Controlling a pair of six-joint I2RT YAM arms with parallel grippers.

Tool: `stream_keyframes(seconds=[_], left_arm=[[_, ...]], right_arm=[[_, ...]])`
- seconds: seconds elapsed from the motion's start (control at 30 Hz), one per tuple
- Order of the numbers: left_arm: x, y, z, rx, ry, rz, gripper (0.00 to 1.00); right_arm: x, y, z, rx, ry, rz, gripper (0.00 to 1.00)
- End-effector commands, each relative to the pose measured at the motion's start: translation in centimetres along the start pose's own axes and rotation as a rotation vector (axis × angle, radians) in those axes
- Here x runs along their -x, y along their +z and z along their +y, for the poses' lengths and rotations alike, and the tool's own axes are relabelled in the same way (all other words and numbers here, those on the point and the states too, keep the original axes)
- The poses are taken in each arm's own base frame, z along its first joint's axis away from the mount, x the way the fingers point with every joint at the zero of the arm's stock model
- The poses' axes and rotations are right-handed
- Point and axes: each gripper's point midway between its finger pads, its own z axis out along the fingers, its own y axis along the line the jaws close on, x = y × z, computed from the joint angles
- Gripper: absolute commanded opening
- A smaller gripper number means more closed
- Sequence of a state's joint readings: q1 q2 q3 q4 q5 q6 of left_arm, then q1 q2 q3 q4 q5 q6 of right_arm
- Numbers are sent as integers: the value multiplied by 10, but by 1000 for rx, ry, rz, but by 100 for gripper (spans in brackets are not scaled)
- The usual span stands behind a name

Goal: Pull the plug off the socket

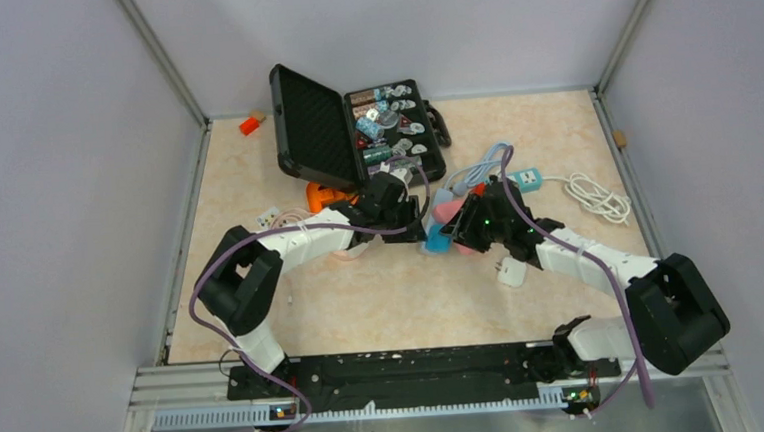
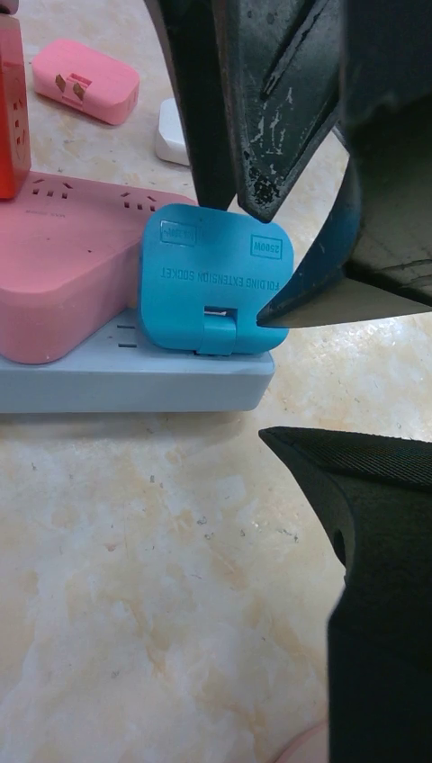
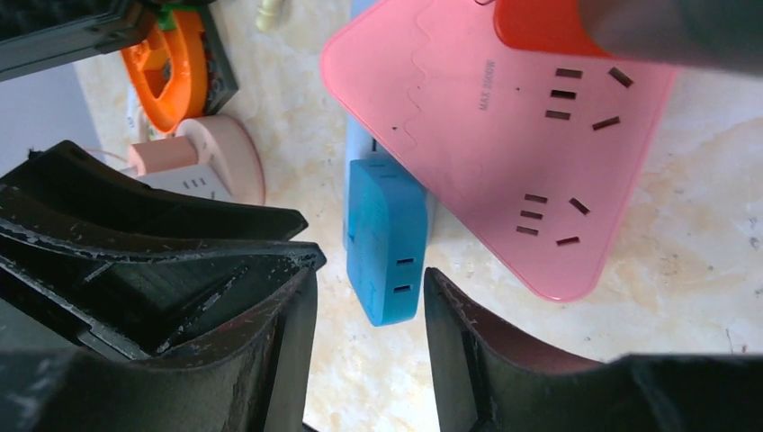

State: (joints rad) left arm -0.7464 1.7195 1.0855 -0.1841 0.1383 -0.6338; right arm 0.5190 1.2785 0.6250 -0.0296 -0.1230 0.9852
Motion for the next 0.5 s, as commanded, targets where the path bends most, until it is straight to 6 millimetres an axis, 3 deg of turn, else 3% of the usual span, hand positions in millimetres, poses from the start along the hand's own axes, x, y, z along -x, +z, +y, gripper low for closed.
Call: stream_keyframes(seconds=[0.0,0.47], left_arm=[[10,7,-5,-19,-8,-24,44],[2,17,-1,-22,-17,-3,33]], right_arm=[[-7,-5,-6,-92,-52,14,46],[-19,0,14,-14,-33,3,48]])
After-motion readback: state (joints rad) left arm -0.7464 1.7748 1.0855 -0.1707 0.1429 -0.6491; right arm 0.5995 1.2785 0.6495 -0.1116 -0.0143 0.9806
